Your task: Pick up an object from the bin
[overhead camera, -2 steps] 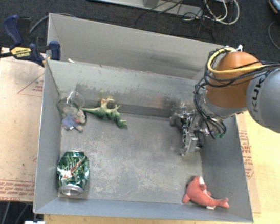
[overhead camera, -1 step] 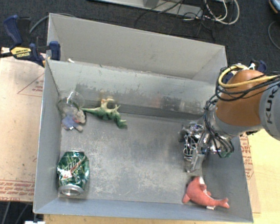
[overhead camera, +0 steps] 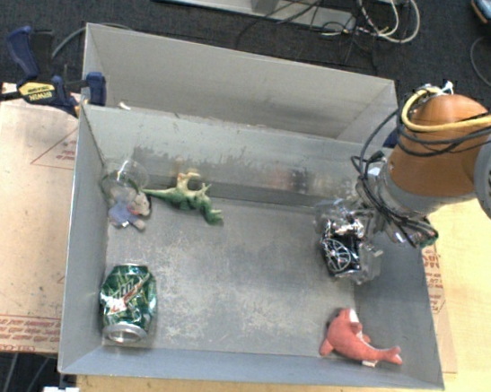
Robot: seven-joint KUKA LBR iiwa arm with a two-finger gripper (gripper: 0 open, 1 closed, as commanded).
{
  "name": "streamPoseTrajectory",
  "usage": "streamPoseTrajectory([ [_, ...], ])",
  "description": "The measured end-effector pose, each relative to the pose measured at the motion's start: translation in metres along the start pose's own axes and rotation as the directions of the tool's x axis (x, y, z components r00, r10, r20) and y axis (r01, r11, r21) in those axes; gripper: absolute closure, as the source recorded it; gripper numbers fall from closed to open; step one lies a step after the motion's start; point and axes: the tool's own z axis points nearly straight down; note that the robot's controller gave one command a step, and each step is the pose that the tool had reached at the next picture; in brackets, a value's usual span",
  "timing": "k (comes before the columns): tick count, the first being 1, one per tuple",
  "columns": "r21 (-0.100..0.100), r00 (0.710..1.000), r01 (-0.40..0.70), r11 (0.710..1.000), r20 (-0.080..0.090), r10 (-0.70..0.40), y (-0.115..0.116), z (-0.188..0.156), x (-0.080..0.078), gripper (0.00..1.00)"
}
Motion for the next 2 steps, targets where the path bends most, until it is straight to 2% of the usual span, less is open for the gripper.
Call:
streamPoseTrajectory([
  [1,-0.012,0.995,0.095,0.995,-0.002,-0.095,-0.028,0.017,-0.012,0.00],
  [2,-0.001,0.814,0.581,0.814,0.013,-0.581,-0.022,0.038,-0.004,1.00],
])
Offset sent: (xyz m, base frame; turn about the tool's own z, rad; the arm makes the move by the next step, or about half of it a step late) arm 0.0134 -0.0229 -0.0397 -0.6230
